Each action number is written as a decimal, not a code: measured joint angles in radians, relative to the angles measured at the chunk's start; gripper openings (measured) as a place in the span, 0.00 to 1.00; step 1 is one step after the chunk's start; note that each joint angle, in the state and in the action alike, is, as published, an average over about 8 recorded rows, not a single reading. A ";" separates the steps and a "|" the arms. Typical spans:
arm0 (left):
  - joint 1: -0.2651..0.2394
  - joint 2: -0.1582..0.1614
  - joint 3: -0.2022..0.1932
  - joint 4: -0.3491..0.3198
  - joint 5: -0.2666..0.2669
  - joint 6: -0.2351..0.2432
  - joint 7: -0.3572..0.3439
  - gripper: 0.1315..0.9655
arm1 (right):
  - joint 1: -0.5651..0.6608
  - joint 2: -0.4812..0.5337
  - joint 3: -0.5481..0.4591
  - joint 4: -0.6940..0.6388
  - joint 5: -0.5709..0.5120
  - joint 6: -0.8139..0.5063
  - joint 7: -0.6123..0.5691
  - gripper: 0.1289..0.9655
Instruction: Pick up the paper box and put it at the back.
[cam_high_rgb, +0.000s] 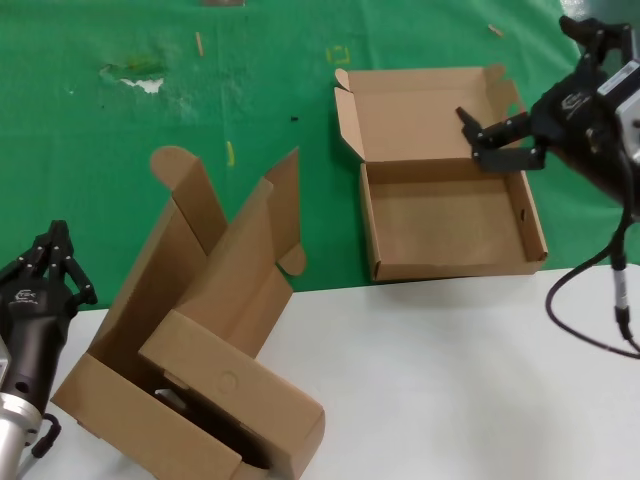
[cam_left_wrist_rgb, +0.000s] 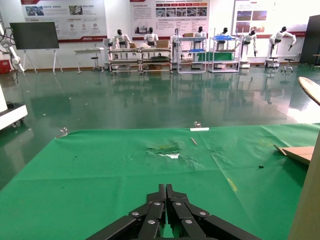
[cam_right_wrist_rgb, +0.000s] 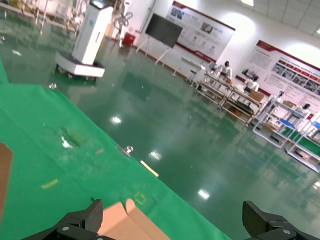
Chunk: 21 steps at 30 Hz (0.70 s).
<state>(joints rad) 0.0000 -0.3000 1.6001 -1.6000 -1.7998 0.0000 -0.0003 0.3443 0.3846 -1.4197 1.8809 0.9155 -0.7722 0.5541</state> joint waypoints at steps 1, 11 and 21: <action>0.000 0.000 0.000 0.000 0.000 0.000 0.000 0.01 | -0.006 -0.002 -0.003 -0.005 0.016 0.014 -0.010 1.00; 0.000 0.000 0.000 0.000 0.000 0.000 0.000 0.01 | -0.068 -0.017 -0.036 -0.056 0.176 0.154 -0.110 1.00; 0.000 0.000 0.000 0.000 0.000 0.000 0.000 0.28 | -0.131 -0.032 -0.068 -0.107 0.336 0.293 -0.210 1.00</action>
<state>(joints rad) 0.0000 -0.3000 1.6000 -1.6000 -1.7999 0.0000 0.0002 0.2138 0.3525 -1.4880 1.7743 1.2511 -0.4792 0.3438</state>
